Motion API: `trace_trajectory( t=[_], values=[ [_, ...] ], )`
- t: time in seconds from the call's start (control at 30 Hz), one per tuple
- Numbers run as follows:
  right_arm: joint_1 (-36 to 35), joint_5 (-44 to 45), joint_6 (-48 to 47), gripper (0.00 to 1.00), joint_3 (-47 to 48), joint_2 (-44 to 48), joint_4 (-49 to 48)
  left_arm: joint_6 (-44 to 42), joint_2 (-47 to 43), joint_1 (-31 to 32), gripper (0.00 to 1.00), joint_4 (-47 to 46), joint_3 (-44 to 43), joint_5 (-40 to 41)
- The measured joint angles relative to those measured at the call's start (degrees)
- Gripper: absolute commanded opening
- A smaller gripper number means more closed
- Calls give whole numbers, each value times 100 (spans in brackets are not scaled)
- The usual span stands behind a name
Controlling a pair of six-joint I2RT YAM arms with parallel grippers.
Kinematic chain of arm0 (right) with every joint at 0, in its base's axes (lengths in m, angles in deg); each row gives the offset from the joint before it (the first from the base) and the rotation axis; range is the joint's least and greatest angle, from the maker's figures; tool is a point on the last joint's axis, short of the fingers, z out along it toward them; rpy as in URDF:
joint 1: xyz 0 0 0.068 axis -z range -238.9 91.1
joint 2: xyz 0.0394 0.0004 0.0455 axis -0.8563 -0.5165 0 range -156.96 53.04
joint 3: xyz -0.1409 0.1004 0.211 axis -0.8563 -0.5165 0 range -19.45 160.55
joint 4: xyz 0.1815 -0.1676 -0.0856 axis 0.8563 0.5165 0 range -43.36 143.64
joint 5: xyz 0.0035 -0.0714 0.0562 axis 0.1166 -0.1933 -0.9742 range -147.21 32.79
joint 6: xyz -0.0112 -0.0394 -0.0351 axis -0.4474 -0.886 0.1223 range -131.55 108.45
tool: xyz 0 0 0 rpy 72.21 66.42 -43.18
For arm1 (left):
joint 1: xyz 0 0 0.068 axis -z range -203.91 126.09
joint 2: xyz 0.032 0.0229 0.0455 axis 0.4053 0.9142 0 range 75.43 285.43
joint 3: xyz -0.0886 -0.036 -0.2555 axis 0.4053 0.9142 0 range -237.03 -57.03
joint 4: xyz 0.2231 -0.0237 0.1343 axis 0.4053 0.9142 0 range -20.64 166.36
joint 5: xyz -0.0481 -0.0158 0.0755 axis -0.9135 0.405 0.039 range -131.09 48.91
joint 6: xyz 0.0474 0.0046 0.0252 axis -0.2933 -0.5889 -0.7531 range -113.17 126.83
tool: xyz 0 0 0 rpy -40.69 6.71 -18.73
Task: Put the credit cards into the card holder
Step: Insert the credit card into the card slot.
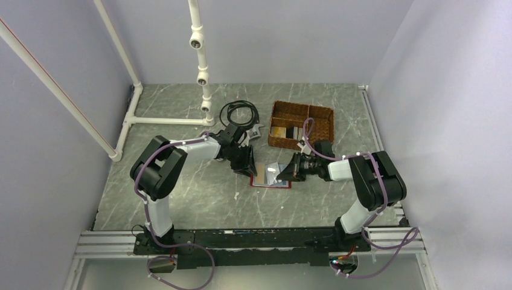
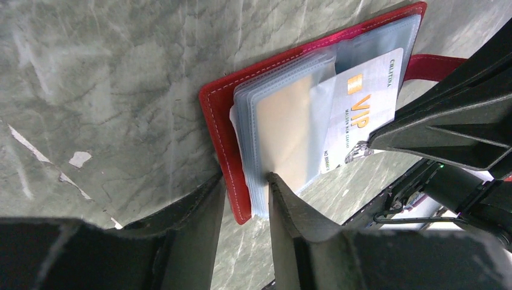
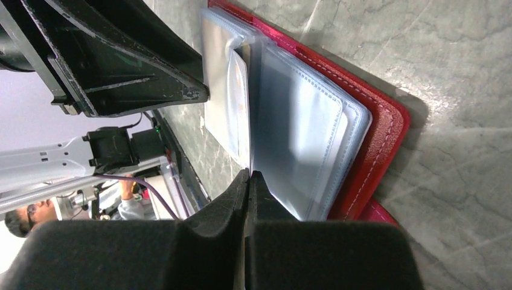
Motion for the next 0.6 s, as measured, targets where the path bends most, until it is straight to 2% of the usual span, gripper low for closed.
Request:
trace_trajectory(
  t=[0.6],
  values=[
    [-79, 186, 415, 0, -61, -153, -584, 4, 20, 0, 34, -22, 2, -24]
  ],
)
